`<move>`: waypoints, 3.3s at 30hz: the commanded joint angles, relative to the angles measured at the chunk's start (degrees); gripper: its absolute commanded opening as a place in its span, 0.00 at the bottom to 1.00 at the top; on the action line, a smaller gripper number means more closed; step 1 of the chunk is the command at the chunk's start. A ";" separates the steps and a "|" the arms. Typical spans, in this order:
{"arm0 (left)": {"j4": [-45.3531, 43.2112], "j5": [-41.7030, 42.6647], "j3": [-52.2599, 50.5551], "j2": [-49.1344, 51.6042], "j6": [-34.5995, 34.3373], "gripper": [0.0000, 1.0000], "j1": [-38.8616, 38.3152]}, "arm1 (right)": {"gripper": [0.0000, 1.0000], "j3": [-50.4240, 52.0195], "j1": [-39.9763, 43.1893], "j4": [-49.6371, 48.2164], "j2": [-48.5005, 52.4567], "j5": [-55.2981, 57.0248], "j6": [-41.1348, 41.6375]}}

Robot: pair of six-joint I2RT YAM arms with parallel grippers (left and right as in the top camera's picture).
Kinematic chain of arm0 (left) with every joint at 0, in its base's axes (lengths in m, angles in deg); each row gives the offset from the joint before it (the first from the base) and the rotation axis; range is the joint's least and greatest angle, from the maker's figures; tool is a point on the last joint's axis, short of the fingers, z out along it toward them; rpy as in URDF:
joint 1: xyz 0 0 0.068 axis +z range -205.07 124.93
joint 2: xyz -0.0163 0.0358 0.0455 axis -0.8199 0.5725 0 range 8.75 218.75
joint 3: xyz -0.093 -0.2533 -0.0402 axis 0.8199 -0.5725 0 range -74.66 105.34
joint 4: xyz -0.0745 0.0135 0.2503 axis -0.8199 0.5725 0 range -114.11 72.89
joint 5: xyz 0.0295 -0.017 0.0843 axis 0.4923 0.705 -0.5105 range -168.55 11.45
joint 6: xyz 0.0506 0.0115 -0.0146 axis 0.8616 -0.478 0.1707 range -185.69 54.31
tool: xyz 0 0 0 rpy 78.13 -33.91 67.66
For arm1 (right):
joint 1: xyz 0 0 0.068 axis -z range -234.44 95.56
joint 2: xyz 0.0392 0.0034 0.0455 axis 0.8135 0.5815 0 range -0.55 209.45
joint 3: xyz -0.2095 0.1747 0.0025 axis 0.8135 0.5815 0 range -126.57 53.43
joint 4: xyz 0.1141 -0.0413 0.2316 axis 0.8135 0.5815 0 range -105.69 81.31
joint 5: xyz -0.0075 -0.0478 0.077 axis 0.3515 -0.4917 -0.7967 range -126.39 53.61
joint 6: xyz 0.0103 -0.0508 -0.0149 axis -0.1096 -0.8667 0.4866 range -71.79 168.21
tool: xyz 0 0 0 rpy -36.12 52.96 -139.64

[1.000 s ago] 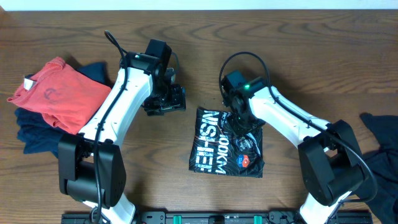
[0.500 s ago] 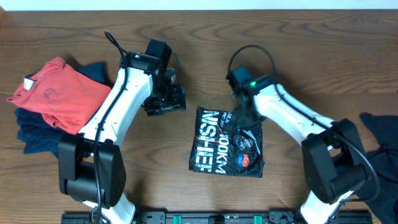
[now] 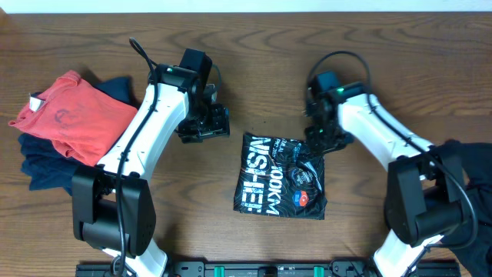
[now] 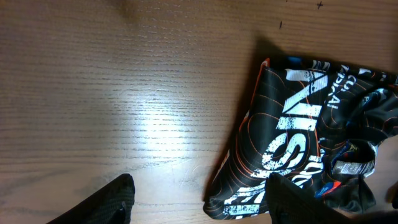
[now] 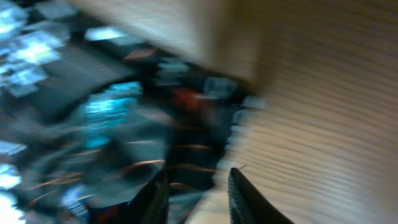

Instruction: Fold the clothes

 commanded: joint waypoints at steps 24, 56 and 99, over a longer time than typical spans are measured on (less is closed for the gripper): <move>0.04 -0.96 -0.24 -1.27 0.59 0.69 0.04 | 0.01 4.66 -6.60 -6.93 -1.31 10.23 1.66; -14.34 9.99 -6.99 2.03 3.41 0.95 -5.38 | 0.45 1.57 4.07 0.92 -8.81 12.41 15.26; -12.33 -14.12 -2.03 6.99 7.65 0.06 1.73 | 0.54 1.57 10.27 6.86 -21.22 12.68 14.82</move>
